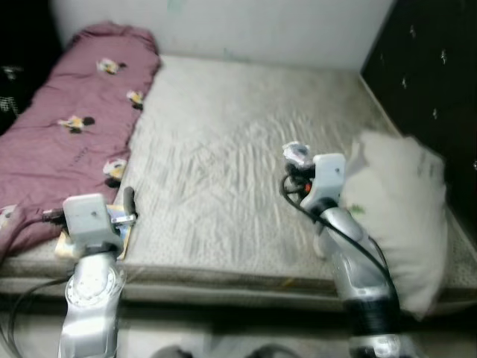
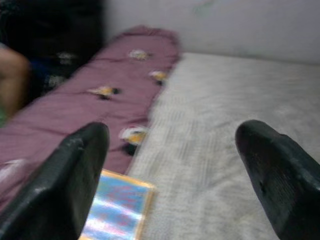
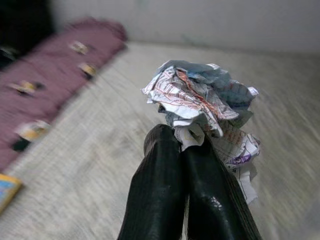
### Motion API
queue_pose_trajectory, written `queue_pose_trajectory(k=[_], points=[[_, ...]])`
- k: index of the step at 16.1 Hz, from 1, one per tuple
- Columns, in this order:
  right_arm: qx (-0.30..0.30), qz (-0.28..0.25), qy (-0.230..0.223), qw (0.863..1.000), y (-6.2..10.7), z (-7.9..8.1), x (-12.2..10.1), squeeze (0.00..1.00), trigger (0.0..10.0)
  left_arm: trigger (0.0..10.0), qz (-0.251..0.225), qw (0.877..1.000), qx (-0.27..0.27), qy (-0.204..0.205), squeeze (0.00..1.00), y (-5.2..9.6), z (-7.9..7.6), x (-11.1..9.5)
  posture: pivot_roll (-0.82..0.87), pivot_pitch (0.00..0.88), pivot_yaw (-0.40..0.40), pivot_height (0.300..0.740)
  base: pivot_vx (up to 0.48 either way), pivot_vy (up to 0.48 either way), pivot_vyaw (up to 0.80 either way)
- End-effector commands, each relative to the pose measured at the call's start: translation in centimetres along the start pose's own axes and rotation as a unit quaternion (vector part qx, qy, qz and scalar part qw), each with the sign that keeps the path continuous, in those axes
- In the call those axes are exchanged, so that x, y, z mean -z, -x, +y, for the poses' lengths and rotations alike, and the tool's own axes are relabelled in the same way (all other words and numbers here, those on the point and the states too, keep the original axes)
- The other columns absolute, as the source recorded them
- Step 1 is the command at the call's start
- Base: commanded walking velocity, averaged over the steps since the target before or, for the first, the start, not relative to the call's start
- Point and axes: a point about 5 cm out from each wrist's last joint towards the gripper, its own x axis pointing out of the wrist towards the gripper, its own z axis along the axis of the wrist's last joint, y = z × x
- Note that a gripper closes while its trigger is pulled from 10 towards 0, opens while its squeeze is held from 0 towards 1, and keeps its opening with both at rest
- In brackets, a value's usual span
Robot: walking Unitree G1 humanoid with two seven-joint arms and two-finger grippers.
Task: Clean up the room
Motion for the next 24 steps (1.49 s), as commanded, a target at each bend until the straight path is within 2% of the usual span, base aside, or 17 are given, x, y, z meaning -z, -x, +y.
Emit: queue_pose_trajectory(k=[1, 10, 12, 14, 17, 24], points=[[0.003, -0.012, -0.005, 1.000, -0.35, 0.22, -0.64, 0.00, 10.0, 10.0, -0.004, 1.000, -0.008, -0.006, 0.00, -0.14, 0.51, -0.23, 0.01, 0.000, -0.049, 0.740, 0.000, 0.424, 0.00], [0.004, -0.006, -0.005, 1.000, -0.40, 0.19, -0.43, 0.00, 10.0, 10.0, -0.004, 1.000, -0.009, 0.001, 0.00, -0.25, 0.37, -0.24, 0.00, 0.000, -0.054, 0.740, 0.000, 0.475, 0.00], [0.003, -0.003, -0.005, 1.000, -0.46, 0.25, -0.35, 0.00, 10.0, 10.0, -0.015, 1.000, 0.003, -0.001, 0.00, -0.18, 0.22, -0.54, 0.00, 0.000, -0.054, 0.740, 0.000, 0.000, 0.00], [0.003, -0.003, -0.005, 1.000, -0.47, 0.28, -0.31, 0.00, 10.0, 10.0, -0.021, 0.999, 0.031, 0.018, 0.00, 0.08, -0.25, -0.72, 0.00, 0.000, -0.054, 0.740, 0.000, 0.000, 0.00], [0.005, -0.004, -0.006, 1.000, -0.42, 0.24, -0.33, 0.00, 10.0, 10.0, -0.023, 0.999, 0.038, 0.023, 0.00, 0.17, -0.29, -0.75, 0.00, 0.000, -0.052, 0.740, 0.000, 0.000, 0.00], [0.003, -0.005, -0.004, 1.000, -0.54, 0.29, -0.36, 0.00, 10.0, 10.0, -0.028, 0.998, 0.051, 0.027, 0.00, 0.27, -0.44, -0.88, 0.01, 0.000, -0.056, 0.740, 0.323, 0.000, 0.00]])
